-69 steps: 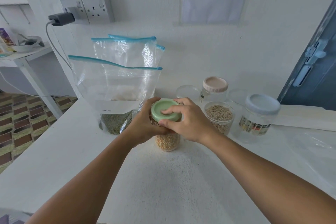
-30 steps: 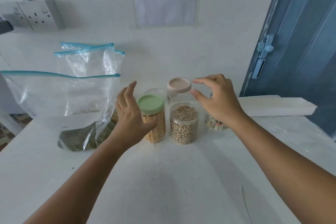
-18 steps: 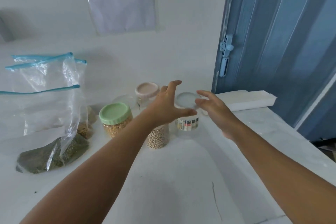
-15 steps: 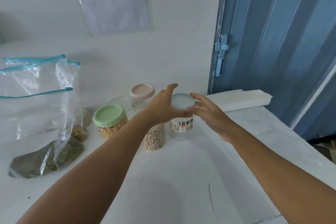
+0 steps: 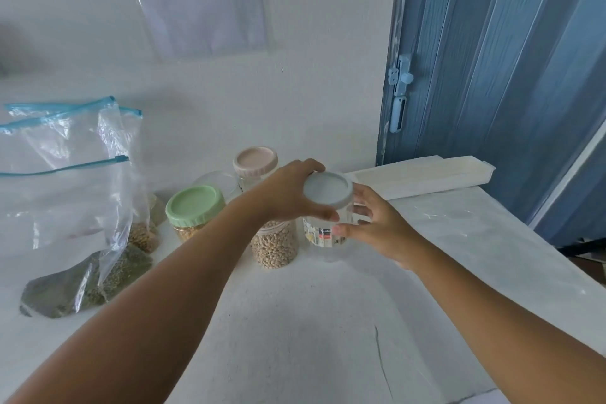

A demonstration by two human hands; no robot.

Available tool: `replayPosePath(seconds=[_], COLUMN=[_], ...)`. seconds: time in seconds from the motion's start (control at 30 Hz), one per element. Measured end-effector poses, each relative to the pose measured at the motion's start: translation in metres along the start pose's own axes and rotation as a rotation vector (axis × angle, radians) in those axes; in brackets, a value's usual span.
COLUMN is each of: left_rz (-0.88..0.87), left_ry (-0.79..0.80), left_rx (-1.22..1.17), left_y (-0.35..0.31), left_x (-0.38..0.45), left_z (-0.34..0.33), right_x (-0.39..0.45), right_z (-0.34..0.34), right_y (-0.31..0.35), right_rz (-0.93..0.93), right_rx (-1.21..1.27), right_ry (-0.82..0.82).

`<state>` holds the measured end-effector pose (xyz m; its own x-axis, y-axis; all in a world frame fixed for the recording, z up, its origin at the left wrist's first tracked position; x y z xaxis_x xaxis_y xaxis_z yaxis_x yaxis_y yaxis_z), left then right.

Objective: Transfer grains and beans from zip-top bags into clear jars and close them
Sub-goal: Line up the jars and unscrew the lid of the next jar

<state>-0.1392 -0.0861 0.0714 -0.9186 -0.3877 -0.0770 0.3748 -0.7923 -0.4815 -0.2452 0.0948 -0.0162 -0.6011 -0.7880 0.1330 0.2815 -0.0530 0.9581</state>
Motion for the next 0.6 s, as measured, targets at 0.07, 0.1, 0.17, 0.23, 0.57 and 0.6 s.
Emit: replayPosePath(seconds=[0.07, 0.1, 0.17, 0.23, 0.57, 0.6], left_rz=[-0.006, -0.004, -0.005, -0.007, -0.002, 0.004], left_ry=[0.041, 0.059, 0.084, 0.102, 0.116, 0.109], left_rx=[0.018, 0.02, 0.043, 0.085, 0.215, 0.224], left_y=[0.0, 0.0, -0.001, -0.001, 0.02, 0.026], left_x=[-0.006, -0.009, -0.017, -0.024, -0.082, -0.089], left_z=[0.004, 0.006, 0.01, 0.012, 0.032, 0.034], right_x=[-0.005, -0.008, -0.013, -0.018, -0.037, -0.038], right_z=[-0.003, -0.005, -0.009, -0.012, -0.056, -0.064], right_y=[-0.002, -0.003, -0.003, -0.003, 0.014, 0.016], right_rz=[0.004, 0.004, 0.002, 0.001, 0.033, 0.039], right_rx=[-0.007, -0.013, -0.024, -0.031, -0.038, -0.038], right_ry=[0.004, 0.008, 0.017, 0.038, 0.162, 0.174])
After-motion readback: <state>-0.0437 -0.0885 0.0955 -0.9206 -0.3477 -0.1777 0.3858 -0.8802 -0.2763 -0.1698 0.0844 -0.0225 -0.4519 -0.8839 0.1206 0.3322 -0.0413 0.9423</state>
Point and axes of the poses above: each hand's wrist, its own x-axis towards the middle knuckle, its own z-axis out of the back of the hand, y = z × x, the point moved 1 cm from there along x, towards the middle knuckle, and after that the axes turned 7 degrees about z, right-handed, at the moved point
